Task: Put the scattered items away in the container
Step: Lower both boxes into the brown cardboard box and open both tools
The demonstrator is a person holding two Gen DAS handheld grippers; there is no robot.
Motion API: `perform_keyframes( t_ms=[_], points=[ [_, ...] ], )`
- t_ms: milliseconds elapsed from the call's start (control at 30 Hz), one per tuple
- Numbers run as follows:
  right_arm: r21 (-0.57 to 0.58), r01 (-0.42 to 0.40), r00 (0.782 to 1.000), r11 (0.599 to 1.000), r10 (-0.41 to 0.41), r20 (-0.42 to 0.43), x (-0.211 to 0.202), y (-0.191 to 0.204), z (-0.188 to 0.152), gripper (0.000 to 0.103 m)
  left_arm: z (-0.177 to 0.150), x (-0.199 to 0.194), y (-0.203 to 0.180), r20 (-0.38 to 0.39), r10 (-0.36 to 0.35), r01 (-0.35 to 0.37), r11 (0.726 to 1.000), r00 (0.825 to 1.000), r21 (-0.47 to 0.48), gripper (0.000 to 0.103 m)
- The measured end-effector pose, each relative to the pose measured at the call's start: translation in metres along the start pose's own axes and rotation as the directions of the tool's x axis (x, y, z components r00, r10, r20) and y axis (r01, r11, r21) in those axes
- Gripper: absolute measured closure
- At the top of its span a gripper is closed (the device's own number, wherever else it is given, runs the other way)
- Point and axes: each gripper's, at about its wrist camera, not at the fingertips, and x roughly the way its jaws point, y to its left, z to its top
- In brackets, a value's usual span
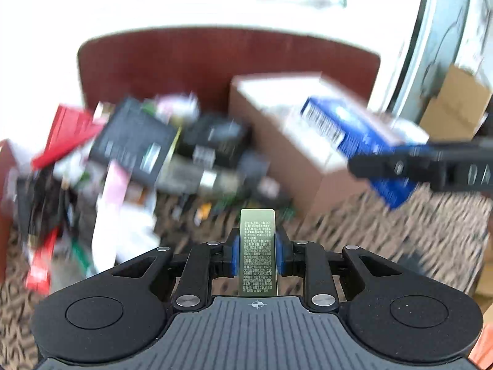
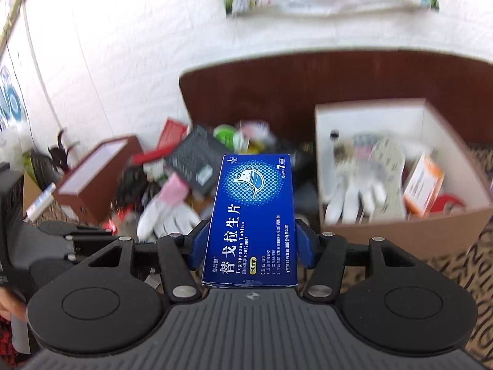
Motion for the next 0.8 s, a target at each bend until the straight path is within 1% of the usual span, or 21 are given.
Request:
perform_keyframes(
  t_ms=[100, 167, 267, 367, 467, 567, 700, 800],
  points=[
    [-0.006, 0.007, 0.999, 1.0, -0.007, 0.032, -0.014, -0.008, 0.029, 0.041, 0.038, -0.006, -0.014, 0.049, -0.02, 0.02, 1.0, 0.999, 0.001, 0.084],
    [-0.012, 0.02, 0.999, 1.0, -0.02, 0.042, -0.018, -0.013, 0.049, 0.041, 0.061, -0.004, -0.025, 0.072, -0.016, 0.016, 1.0, 0.997, 0.01, 0.084],
    [-0.028, 0.081, 0.995, 0.996, -0.079, 0.056, -0.018, -0.023, 0.074, 0.041, 0.094, 0.006, -0.042, 0.092, -0.001, -0.001, 1.0, 0.996, 0.023, 0.084],
    [-0.03, 0.144, 0.988, 0.989, -0.142, 0.053, -0.007, -0.038, 0.094, 0.041, 0.123, 0.028, -0.054, 0.111, 0.017, -0.018, 1.0, 0.994, 0.014, 0.084],
    [-0.027, 0.205, 0.978, 0.978, -0.203, 0.045, 0.012, -0.062, 0.107, 0.041, 0.148, 0.063, -0.061, 0.096, 0.032, -0.032, 0.999, 0.995, -0.003, 0.084],
    [-0.029, 0.26, 0.965, 0.965, -0.259, 0.031, 0.036, -0.09, 0.115, 0.041, 0.162, 0.115, -0.061, 0.045, 0.056, -0.055, 0.998, 0.997, -0.033, 0.084],
    [-0.009, 0.289, 0.957, 0.957, -0.29, -0.019, 0.074, -0.129, 0.122, 0.041, 0.173, 0.173, -0.062, -0.011, 0.076, -0.076, 0.996, 0.997, -0.055, 0.084],
    [-0.006, 0.31, 0.95, 0.951, -0.31, -0.046, 0.104, -0.155, 0.126, 0.041, 0.182, 0.212, -0.056, -0.044, 0.064, -0.068, 0.993, 0.997, -0.1, 0.084]
  ],
)
